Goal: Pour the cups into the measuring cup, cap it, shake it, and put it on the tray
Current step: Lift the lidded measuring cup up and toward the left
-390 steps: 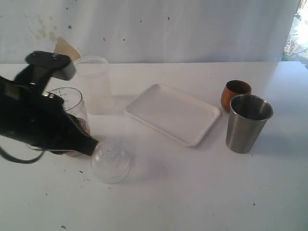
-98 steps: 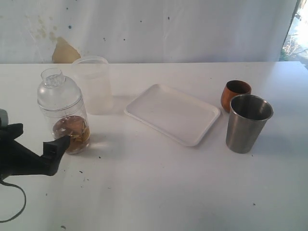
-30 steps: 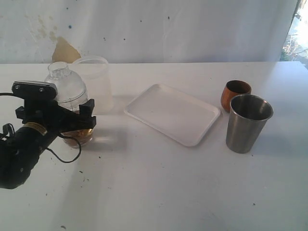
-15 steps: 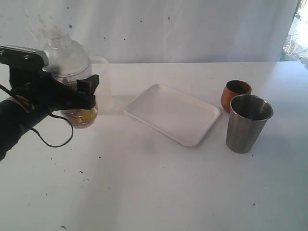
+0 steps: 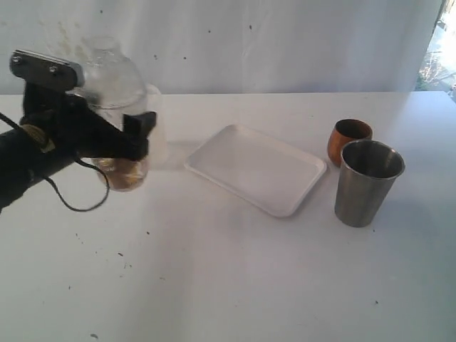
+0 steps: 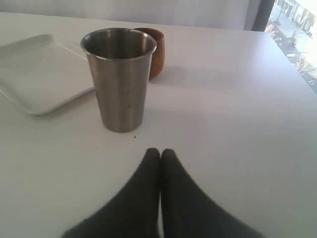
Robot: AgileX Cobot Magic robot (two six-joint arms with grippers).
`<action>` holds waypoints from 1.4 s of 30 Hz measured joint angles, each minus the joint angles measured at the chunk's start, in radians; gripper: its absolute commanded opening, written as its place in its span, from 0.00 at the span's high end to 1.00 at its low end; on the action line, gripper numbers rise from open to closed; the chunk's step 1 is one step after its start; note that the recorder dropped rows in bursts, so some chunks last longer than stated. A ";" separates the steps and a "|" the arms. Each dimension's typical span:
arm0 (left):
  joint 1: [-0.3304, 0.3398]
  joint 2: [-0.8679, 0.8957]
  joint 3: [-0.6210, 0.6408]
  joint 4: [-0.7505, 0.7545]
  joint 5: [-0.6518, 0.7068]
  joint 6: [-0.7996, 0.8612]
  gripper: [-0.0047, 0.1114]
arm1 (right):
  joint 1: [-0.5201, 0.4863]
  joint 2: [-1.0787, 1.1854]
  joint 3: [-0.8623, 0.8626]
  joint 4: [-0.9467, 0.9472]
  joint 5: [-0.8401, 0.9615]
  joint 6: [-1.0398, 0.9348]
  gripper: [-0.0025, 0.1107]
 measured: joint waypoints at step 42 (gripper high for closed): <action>0.089 -0.086 0.073 -0.083 -0.052 0.017 0.96 | 0.002 0.000 0.000 0.000 0.000 0.000 0.98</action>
